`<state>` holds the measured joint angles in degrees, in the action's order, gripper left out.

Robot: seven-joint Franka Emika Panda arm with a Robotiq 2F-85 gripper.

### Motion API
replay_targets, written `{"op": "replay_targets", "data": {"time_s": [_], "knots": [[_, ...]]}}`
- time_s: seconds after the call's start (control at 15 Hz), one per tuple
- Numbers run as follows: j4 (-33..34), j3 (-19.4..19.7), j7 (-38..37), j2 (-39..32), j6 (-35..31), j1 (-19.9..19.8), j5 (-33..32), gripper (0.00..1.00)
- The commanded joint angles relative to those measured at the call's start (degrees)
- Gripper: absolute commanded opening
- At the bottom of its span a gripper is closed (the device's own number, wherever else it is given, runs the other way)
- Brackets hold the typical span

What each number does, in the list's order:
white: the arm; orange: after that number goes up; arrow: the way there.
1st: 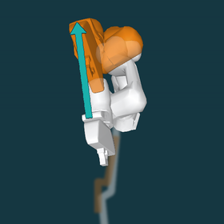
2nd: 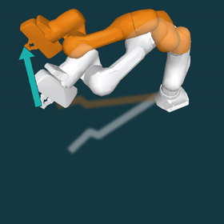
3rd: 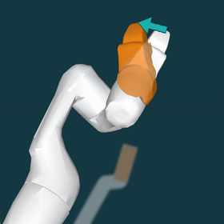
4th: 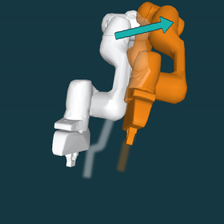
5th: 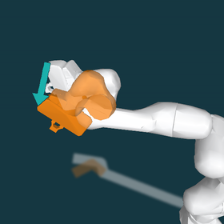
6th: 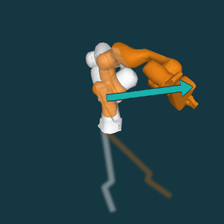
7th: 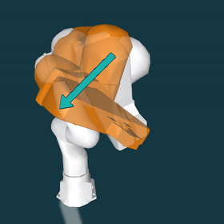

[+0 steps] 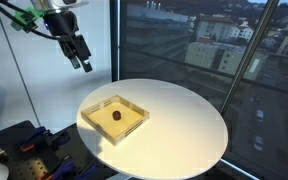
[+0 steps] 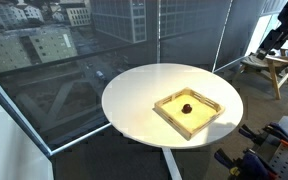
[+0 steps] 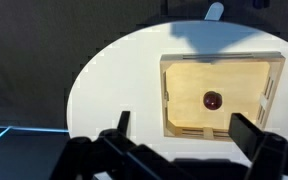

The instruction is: Remove the plum from the wooden tray and place it on the table

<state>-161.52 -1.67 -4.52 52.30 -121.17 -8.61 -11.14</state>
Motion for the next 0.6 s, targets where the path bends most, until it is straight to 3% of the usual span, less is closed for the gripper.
{"op": "replay_targets", "data": {"time_s": [0.0, 0.53], "knots": [[0.79, 0.13, -0.57, -0.55, -0.22, 0.52, -0.23, 1.0], [4.25, -0.42, -0.69, -2.9, 0.82, 2.28, 0.74, 1.0]]}}
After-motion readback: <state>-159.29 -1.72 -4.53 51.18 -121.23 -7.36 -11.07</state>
